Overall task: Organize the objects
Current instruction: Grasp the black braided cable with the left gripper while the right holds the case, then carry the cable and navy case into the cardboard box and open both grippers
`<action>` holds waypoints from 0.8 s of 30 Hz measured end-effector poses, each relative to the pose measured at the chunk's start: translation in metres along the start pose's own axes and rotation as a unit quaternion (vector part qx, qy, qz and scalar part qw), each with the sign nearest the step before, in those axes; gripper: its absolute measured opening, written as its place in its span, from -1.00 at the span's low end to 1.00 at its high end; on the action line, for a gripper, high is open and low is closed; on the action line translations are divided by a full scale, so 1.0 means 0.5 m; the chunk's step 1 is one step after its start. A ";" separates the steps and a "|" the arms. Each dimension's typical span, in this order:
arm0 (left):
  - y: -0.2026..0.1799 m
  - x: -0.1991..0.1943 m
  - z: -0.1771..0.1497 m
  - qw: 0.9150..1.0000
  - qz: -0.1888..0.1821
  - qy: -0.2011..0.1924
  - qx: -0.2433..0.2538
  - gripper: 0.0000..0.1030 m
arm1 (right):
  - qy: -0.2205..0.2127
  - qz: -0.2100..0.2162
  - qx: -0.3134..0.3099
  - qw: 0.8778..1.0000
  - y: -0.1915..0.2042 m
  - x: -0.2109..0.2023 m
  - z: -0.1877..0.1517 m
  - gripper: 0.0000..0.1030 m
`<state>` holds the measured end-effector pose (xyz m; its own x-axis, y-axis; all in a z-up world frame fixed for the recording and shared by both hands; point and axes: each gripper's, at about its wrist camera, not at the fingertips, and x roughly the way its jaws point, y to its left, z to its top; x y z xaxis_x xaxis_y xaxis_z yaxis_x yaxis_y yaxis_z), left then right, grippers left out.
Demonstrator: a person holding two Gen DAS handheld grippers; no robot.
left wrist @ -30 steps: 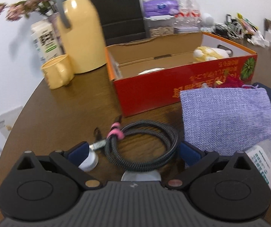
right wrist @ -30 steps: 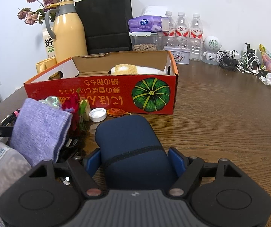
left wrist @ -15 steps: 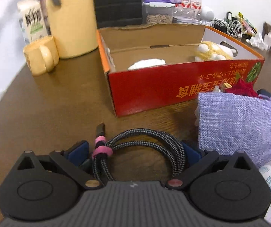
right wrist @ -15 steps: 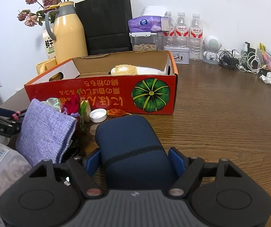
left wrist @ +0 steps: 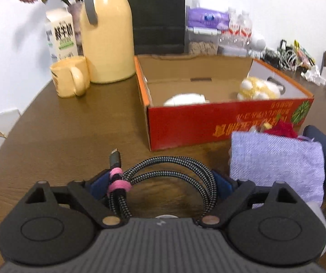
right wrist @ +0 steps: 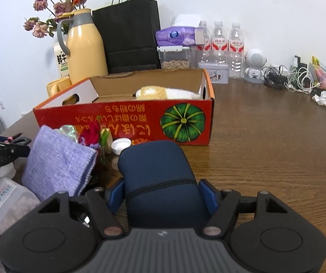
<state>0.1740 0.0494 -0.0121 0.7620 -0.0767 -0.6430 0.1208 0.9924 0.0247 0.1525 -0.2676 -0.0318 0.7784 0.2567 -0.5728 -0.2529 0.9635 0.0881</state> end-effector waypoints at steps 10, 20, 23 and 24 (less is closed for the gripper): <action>-0.016 -0.082 0.057 0.997 -0.001 -0.073 -0.010 0.80 | -0.040 0.001 -0.016 0.999 0.006 -0.042 0.043 0.29; -0.073 -0.063 0.167 0.991 -0.032 -0.126 -0.033 0.80 | -0.088 0.039 -0.042 0.994 0.070 -0.016 0.145 0.29; -0.085 -0.042 0.201 0.989 -0.035 -0.135 -0.040 0.80 | -0.100 0.049 -0.048 0.993 0.099 0.010 0.185 0.29; -0.087 -0.034 0.211 0.989 -0.035 -0.136 -0.043 0.80 | -0.103 0.051 -0.049 0.992 0.108 0.023 0.200 0.29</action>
<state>0.2230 -0.0024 0.0787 0.8985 -0.1567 -0.4101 0.1331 0.9874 -0.0857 0.2051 -0.2052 0.0479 0.8440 0.3728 -0.3857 -0.3834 0.9221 0.0524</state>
